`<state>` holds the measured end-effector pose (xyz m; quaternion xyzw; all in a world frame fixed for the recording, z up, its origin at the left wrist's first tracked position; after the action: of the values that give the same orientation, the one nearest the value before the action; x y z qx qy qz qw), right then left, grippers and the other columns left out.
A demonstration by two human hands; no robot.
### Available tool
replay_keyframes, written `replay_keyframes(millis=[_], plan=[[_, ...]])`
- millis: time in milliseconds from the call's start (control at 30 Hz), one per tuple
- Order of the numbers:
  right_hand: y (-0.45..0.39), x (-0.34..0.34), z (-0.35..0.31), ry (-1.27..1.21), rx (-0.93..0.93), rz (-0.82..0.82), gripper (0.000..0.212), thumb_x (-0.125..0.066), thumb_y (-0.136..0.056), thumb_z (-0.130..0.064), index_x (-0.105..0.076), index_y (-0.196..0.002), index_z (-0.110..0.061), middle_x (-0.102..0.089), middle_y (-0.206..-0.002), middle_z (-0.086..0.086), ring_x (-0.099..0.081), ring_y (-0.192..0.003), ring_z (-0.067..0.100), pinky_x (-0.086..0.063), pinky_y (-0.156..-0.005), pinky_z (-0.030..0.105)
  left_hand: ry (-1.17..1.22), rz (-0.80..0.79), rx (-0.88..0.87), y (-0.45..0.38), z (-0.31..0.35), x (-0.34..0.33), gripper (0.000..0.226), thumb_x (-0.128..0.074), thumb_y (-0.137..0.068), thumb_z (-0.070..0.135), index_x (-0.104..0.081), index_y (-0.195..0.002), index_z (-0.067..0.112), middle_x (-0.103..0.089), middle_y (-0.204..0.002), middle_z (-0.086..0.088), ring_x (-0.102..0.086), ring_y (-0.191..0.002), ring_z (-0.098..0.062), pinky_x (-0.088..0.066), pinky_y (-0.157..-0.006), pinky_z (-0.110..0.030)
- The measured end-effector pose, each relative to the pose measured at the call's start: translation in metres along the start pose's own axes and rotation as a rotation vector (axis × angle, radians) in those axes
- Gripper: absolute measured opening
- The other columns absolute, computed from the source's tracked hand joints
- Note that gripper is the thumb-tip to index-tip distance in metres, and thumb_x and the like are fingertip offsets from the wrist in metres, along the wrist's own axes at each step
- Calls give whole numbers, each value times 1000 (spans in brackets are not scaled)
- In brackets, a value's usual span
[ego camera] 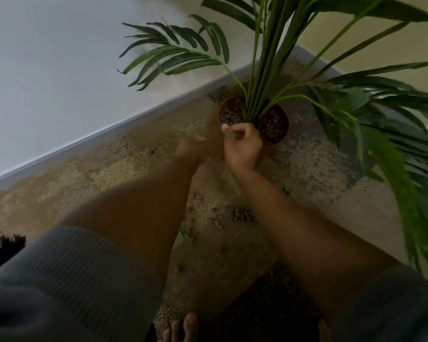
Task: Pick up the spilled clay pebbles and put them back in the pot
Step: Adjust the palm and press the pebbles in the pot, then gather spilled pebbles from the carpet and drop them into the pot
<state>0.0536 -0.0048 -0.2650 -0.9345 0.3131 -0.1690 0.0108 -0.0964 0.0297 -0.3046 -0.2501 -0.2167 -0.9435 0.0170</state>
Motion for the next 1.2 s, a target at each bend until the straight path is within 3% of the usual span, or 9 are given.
replay_keyframes(millis=[133,233,367,600,700,800,867,967,1200], plan=[[26,-37,12,112,-24,-258,17,-71,-86,-26,-69,-91,-9,-69,-86,3,-57,-76,10,-37,-66,16,57,140,79,-6,-33,30,15,-55,-93,18,-69,-97,22,-69,-102,-8,-66,-79,-22,-48,-48,-22],[40,-67,31,263,-88,-482,20,-63,-91,-23,-68,-106,-10,-71,-105,7,-60,-89,15,-41,-73,19,93,149,81,-14,-47,43,26,-56,-88,9,-68,-106,23,-69,-104,-8,-67,-88,-24,-54,-61,-25],[53,-101,44,439,-85,-697,30,-54,-93,-14,-63,-121,-9,-63,-124,13,-58,-115,28,-45,-93,30,90,165,119,-23,-65,54,40,-59,-84,8,-62,-123,18,-66,-92,-4,-68,-93,-27,-52,-64,-25],[58,-148,56,678,95,-760,33,-52,-94,-18,-61,-125,-11,-50,-135,11,-47,-124,30,-46,-102,35,-240,238,85,-61,-96,76,49,-59,-88,8,-51,-136,15,-58,-133,-11,-59,-114,-29,-56,-89,-44],[57,-166,59,749,161,-778,43,-52,-94,-17,-53,-137,-13,-42,-144,10,-41,-131,30,-42,-108,37,-438,161,14,-76,-99,74,63,-59,-89,12,-36,-147,16,-26,-158,-11,-39,-137,-33,-44,-105,-48],[56,-184,60,820,236,-838,54,-57,-93,-17,-43,-144,-11,-36,-149,10,-36,-135,29,-39,-111,36,-583,74,-5,-85,-100,68,72,-59,-90,18,-24,-152,15,-8,-163,-7,-21,-147,-31,-33,-112,-51],[57,-193,62,885,300,-895,64,-61,-91,-20,-34,-149,-10,-30,-153,10,-31,-138,30,-37,-112,37,-590,22,-10,-89,-100,62,62,-56,-93,23,-32,-149,15,-18,-161,-10,-28,-144,-29,-36,-110,-49],[51,-199,65,930,355,-907,62,-61,-91,-24,-38,-147,-13,-27,-152,7,-30,-136,29,-41,-108,37,-541,35,-50,-93,-97,56,33,-49,-96,27,-59,-125,13,-57,-131,-13,-56,-115,-28,-49,-88,-38],[45,-200,73,761,307,-852,25,-52,-91,-6,-61,-115,-2,-46,-133,15,-49,-118,31,-44,-92,32,-477,297,15,-98,-111,68,19,-56,-89,5,-73,-97,9,-69,-106,-12,-66,-94,-27,-50,-72,-31]])
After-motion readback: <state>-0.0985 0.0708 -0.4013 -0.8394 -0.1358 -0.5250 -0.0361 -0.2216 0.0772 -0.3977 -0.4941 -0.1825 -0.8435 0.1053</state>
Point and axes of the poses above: each hand's wrist, its own y-axis away from the middle knuckle, its own x-axis out of the back of the hand, z = x × y, the point moved 6 cm from there along -y, towards the middle knuckle
